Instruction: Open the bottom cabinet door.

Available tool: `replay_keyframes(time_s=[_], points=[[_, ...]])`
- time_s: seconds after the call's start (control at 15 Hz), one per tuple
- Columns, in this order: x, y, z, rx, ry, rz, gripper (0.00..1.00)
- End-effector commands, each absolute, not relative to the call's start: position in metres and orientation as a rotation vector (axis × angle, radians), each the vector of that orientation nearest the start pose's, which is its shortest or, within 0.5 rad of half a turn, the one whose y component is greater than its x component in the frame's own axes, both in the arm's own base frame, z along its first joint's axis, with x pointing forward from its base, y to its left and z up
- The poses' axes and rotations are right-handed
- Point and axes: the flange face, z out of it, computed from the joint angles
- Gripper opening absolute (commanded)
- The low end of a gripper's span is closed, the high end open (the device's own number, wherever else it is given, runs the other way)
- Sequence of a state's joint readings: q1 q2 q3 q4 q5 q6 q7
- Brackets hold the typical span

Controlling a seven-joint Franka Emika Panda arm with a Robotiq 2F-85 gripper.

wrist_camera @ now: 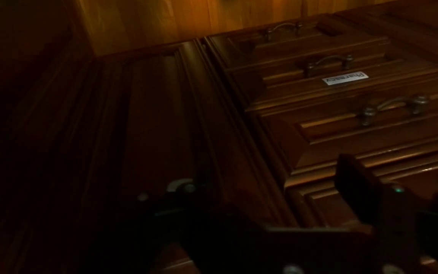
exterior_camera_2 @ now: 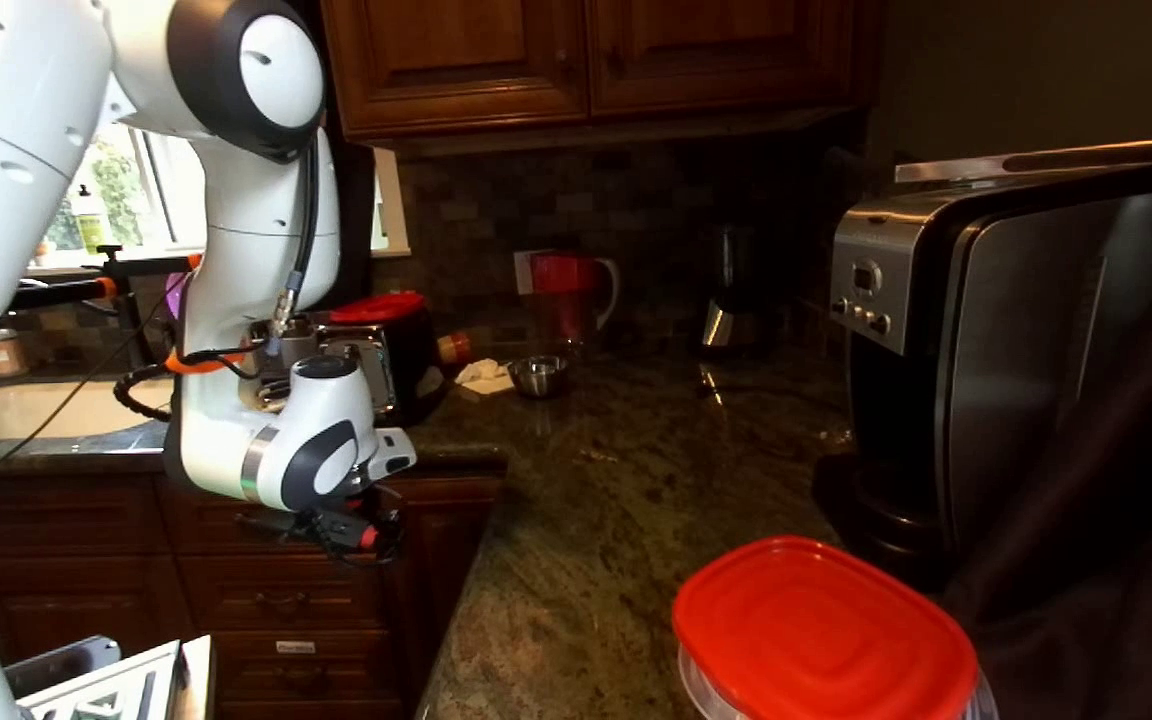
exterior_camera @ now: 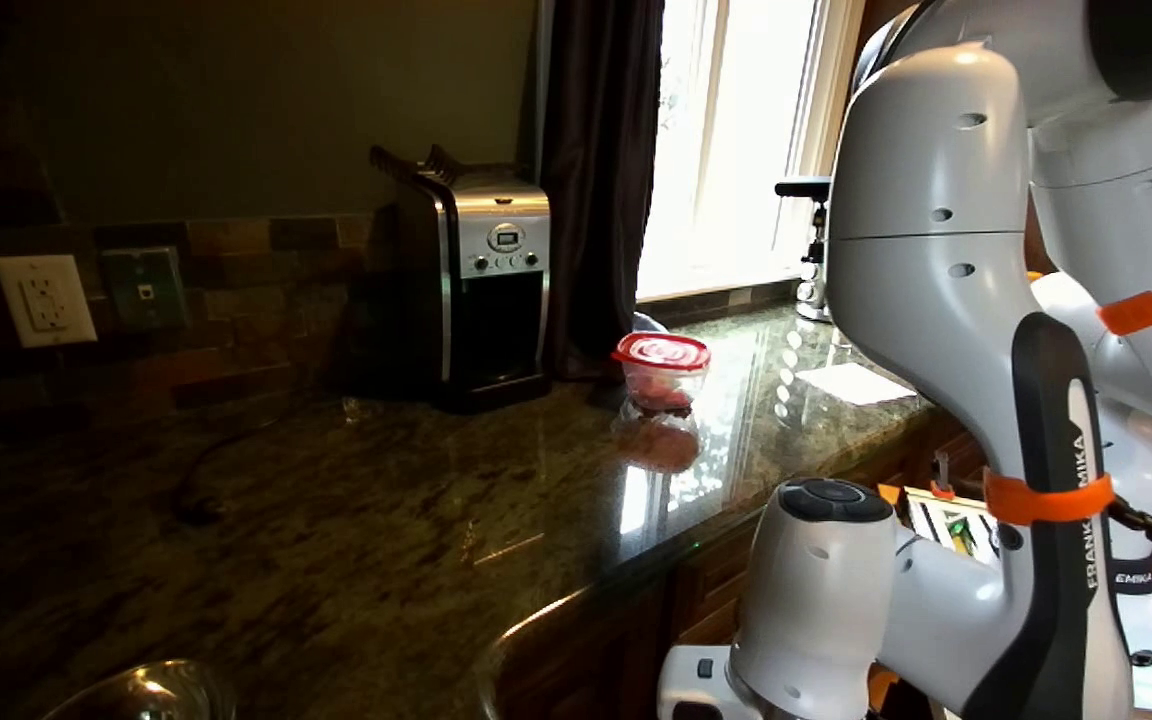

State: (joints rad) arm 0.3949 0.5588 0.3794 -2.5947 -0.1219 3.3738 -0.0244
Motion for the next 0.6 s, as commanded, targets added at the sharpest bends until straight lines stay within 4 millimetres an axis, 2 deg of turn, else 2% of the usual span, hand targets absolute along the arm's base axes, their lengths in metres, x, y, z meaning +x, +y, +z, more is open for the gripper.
replay_keyframes(time_s=[0.0, 0.53], points=[[0.295, 0.35, 0.091, -2.527, -1.288, -0.278, 1.0], [0.316, 0.38, 0.087, -2.414, -1.411, -0.523, 1.0]])
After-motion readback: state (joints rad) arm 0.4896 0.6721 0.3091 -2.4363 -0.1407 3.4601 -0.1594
